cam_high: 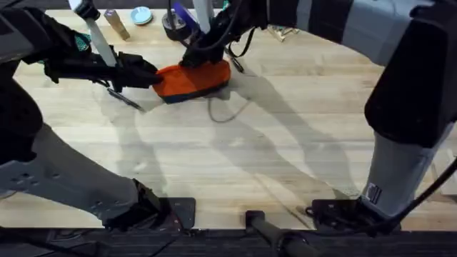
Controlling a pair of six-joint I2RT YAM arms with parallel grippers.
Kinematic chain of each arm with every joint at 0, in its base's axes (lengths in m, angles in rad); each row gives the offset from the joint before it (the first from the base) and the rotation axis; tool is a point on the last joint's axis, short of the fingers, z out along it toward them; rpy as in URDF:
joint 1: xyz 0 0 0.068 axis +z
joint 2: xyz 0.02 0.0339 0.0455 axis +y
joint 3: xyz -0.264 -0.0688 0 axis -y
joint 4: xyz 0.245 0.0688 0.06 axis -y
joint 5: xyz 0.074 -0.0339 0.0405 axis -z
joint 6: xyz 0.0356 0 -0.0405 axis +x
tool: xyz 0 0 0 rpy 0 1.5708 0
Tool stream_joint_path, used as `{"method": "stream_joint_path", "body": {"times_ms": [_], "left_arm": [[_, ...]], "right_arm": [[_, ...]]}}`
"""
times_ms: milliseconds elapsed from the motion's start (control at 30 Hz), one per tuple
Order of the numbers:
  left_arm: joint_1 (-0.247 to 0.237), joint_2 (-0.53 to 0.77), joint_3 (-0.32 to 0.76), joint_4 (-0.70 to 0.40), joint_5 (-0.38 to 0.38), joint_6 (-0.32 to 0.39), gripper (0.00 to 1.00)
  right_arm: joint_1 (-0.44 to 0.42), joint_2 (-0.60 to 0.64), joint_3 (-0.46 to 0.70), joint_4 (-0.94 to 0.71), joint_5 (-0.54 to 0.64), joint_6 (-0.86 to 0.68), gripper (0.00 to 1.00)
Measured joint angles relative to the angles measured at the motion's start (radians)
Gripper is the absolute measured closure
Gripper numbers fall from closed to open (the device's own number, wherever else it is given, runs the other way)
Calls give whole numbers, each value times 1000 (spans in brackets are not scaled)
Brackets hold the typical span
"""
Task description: Unzip the bag, pick up the pens from the table one at a time and place them inside, then zip the bag closed.
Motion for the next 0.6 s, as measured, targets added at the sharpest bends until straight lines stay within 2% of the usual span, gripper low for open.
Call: {"method": "stream_joint_path", "body": {"times_ms": [600], "left_arm": [[0, 0, 0, -1, -1, 0, 959]], "right_arm": [[52, 0, 0, 46, 18, 67, 972]]}}
